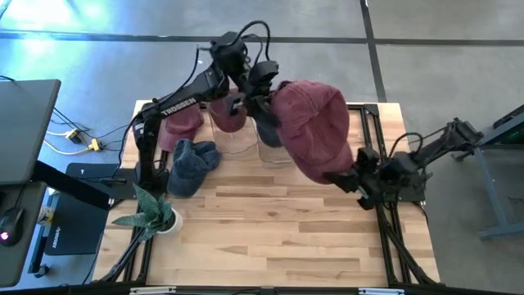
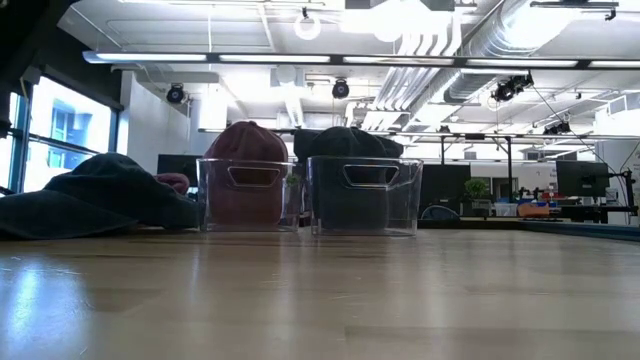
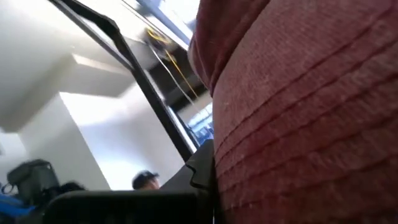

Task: Pick & Place hat
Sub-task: Put the bottom red cap into the left bin

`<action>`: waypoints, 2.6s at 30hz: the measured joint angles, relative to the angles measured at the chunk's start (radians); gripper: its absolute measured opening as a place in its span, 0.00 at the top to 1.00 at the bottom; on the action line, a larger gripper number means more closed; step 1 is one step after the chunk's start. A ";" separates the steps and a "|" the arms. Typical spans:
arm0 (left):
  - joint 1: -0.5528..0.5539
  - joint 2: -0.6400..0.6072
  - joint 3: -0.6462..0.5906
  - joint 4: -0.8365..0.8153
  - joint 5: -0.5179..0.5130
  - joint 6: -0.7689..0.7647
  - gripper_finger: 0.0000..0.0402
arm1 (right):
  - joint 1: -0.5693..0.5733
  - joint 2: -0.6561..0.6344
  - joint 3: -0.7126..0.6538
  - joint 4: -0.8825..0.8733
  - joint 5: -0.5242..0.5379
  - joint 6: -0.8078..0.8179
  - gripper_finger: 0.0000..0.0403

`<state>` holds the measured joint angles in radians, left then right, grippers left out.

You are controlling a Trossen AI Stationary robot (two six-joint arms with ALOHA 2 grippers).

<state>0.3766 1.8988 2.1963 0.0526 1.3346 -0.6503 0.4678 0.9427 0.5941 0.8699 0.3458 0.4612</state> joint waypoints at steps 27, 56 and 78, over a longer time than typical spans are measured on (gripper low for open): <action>0.084 -0.047 0.001 -0.422 -0.487 0.271 0.80 | 0.136 -0.204 -0.001 -0.220 0.196 -0.182 0.95; -0.190 0.031 0.000 0.181 -0.493 0.066 1.00 | 0.095 -0.194 0.000 -0.295 0.146 -0.081 0.95; -0.291 0.065 -0.001 0.128 -0.558 0.050 1.00 | 0.095 -0.137 0.000 -0.254 0.171 -0.127 0.95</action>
<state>0.0858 1.9640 2.1956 0.1806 0.7769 -0.6003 0.5625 0.8055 0.5938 0.6162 0.5172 0.3341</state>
